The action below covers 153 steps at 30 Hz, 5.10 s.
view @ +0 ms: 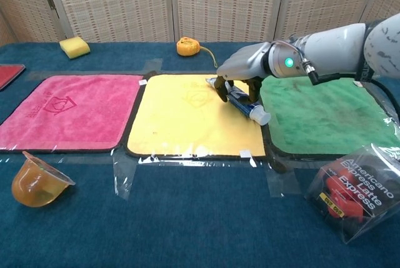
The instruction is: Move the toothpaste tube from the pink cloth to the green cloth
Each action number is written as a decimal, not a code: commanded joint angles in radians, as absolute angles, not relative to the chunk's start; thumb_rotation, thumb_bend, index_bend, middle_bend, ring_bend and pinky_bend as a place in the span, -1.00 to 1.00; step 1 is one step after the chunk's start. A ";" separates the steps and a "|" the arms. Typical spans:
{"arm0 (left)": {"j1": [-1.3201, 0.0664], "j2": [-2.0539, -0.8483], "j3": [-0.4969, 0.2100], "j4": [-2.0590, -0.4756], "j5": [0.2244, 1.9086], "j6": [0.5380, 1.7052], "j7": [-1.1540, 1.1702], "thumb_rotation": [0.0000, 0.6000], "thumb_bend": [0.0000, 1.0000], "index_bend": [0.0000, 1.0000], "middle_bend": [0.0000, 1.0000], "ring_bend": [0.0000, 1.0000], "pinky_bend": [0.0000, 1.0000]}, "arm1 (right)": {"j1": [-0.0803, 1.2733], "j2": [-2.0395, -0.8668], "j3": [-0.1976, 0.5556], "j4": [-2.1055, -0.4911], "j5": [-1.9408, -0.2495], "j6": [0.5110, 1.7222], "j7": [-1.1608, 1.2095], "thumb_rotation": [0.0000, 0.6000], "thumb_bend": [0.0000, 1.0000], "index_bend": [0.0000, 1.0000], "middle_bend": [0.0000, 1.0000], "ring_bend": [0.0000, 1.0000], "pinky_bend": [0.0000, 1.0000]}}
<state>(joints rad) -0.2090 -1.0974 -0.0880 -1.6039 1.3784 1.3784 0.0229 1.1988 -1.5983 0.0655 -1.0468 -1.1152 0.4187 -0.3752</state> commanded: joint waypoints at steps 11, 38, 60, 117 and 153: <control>-0.224 -1.108 -0.093 -1.612 1.398 1.368 0.033 1.00 -0.12 -0.61 -0.76 -0.87 -1.00 | 1.092 -1.368 -0.054 -1.283 -1.130 0.508 -0.425 1.00 0.10 -0.31 -0.38 -0.53 -0.82; -0.193 -1.102 -0.089 -1.603 1.391 1.393 0.009 1.00 -0.13 -0.62 -0.76 -0.87 -1.00 | 1.197 -1.533 0.076 -1.060 -1.109 0.420 -0.320 1.00 0.52 -0.68 -0.59 -0.71 -0.90; -0.179 -1.098 -0.086 -1.600 1.392 1.396 0.000 1.00 -0.13 -0.61 -0.76 -0.87 -1.00 | 1.212 -1.639 0.035 -0.871 -1.092 0.357 -0.320 1.00 0.52 -0.50 -0.50 -0.70 -0.90; -0.191 -1.103 -0.086 -1.642 1.417 1.386 0.032 1.00 -0.13 -0.62 -0.76 -0.88 -1.00 | 0.931 -1.274 -0.173 -1.370 -1.680 0.711 -0.066 1.00 0.52 -0.44 -0.51 -0.62 -0.90; -0.207 -1.102 -0.098 -1.670 1.405 1.382 0.074 1.00 -0.13 -0.62 -0.76 -0.88 -1.00 | 0.539 -1.005 -0.106 -1.559 -1.517 1.236 -0.031 1.00 0.52 -0.46 -0.56 -0.64 -0.86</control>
